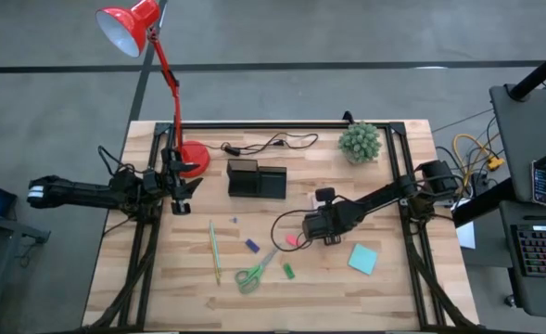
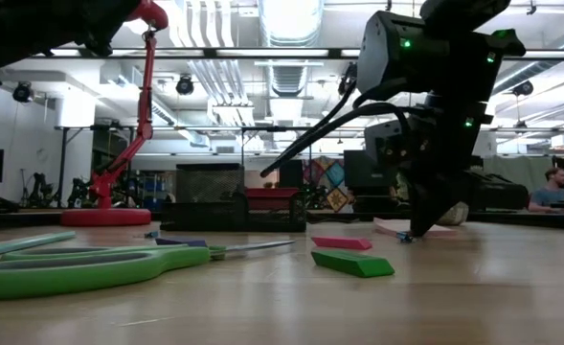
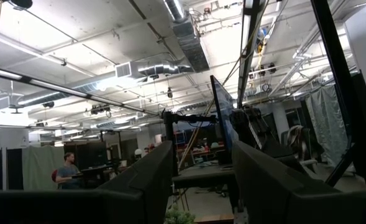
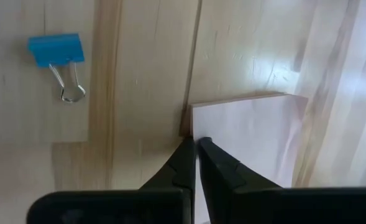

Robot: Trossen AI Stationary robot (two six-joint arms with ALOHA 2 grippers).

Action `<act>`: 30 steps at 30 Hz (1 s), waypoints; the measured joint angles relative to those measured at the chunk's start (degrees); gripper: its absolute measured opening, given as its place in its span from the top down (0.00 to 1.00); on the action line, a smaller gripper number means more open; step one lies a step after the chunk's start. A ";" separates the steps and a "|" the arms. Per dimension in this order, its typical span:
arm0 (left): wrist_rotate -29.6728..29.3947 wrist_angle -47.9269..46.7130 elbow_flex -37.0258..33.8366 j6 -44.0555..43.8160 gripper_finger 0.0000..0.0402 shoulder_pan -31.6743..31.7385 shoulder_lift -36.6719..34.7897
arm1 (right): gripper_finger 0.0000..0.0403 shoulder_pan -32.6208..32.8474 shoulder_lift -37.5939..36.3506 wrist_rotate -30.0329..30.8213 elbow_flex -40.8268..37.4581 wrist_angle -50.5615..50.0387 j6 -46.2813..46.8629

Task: Pick and place office supplies into organizer
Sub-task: Put the pink sticky notes into the black mesh desk organizer

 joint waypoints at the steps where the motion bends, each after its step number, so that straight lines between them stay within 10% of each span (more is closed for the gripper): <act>1: 0.00 -0.01 0.00 0.00 0.61 0.00 0.00 | 0.98 0.00 -0.10 -0.03 0.00 -0.03 0.00; 30: 0.00 0.02 -0.02 0.00 0.61 0.00 0.02 | 0.98 0.09 -1.55 2.46 7.43 -8.93 1.34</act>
